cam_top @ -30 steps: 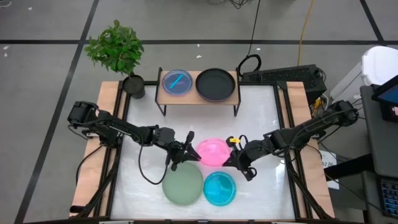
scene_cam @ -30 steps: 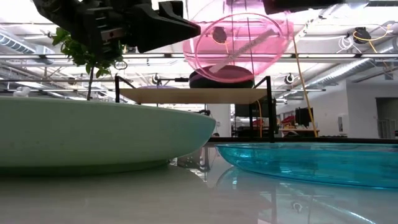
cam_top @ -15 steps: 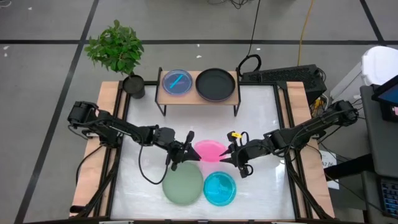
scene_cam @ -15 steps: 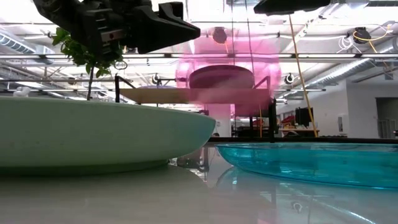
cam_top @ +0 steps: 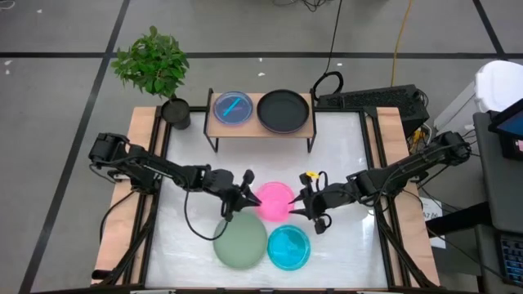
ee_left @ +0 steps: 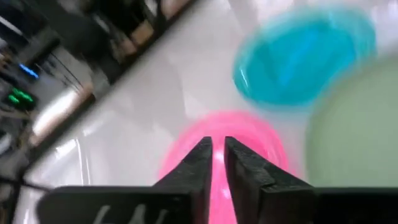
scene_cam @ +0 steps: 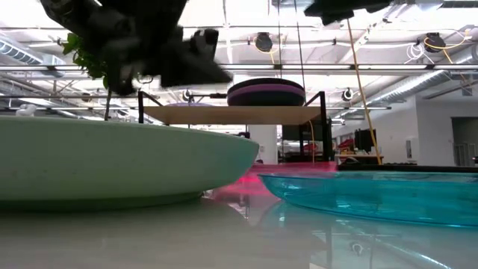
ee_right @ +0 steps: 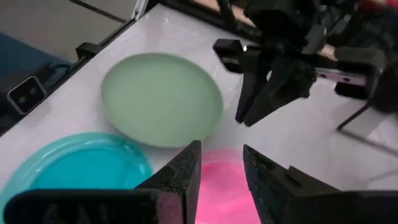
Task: Place and stack plates onto a shelf
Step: Stack the pink plate on top of the blue plate on the shelf
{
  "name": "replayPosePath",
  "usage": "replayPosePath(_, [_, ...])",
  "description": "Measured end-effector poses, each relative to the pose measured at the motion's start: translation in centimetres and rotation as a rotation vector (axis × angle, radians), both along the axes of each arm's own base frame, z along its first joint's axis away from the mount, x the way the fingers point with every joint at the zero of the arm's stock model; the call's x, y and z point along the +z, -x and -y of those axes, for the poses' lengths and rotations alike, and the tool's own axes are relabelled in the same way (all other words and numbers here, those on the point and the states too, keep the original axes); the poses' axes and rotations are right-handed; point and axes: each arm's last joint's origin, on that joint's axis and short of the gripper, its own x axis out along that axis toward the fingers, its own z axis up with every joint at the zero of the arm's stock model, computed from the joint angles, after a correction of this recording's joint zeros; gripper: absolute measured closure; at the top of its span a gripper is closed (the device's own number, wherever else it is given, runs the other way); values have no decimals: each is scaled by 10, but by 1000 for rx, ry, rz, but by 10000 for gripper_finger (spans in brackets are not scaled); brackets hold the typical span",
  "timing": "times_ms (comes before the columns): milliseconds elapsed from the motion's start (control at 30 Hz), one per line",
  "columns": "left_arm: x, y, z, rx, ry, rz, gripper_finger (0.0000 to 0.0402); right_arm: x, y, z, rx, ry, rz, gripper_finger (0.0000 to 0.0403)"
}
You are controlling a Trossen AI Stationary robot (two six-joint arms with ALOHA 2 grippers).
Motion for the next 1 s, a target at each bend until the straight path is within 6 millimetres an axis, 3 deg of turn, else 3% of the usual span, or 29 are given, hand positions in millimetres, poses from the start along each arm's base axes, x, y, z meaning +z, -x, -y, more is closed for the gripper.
replayPosePath(167, [-14, 7, -6, 45, -164, -133, 318, -4, 4, -4, 5, -11, -48, 298])
replayPosePath(467, [-38, 7, -19, -43, -402, -229, 314, -3, 1, 2, -23, -9, -35, 298])
replayPosePath(833, [-71, -5, -19, -76, -488, -241, 314, -3, -1, 8, -51, -13, -34, 298])
replayPosePath(1000, [-73, -8, -18, -92, -514, -215, 314, -3, -1, 8, -49, -15, -34, 298])
